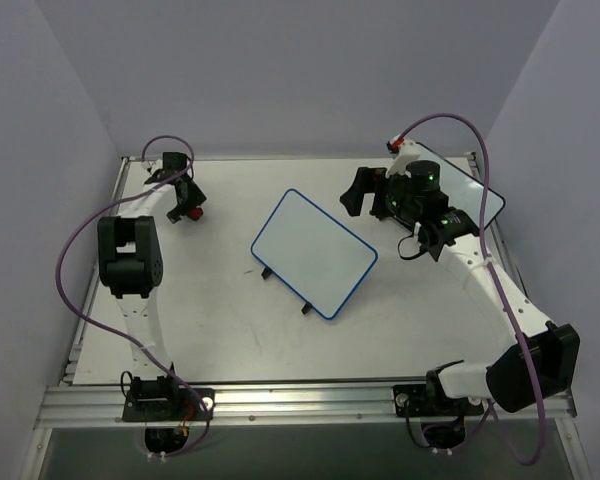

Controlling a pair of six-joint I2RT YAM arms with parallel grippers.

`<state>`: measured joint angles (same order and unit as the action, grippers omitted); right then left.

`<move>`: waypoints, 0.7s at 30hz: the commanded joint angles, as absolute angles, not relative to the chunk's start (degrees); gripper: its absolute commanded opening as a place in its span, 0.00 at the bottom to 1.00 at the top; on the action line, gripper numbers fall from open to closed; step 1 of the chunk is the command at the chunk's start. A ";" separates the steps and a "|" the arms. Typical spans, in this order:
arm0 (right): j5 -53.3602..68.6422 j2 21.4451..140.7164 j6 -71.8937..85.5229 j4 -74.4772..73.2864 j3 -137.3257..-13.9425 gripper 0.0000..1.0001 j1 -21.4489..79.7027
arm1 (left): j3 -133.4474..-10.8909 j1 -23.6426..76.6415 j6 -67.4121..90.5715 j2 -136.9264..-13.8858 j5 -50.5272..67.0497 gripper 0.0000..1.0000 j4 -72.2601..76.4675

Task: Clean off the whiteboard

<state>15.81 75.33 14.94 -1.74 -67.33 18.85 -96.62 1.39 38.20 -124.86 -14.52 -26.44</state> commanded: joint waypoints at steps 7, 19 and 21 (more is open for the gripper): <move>13.10 72.16 14.68 -4.74 -72.68 1.00 19.07 | -99.49 1.84 35.95 -105.77 -3.57 0.75 -26.45; 8.62 66.89 18.98 -9.93 -71.38 1.00 18.72 | -76.40 19.68 24.18 -66.14 4.74 0.79 -28.92; 7.39 63.83 19.59 -9.14 -68.49 1.00 18.63 | -71.49 21.09 20.58 -61.02 4.75 0.79 -29.79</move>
<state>10.28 68.45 18.24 -8.78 -70.72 18.81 -77.78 20.58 26.85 -65.04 3.51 -26.55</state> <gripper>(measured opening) 0.996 0.788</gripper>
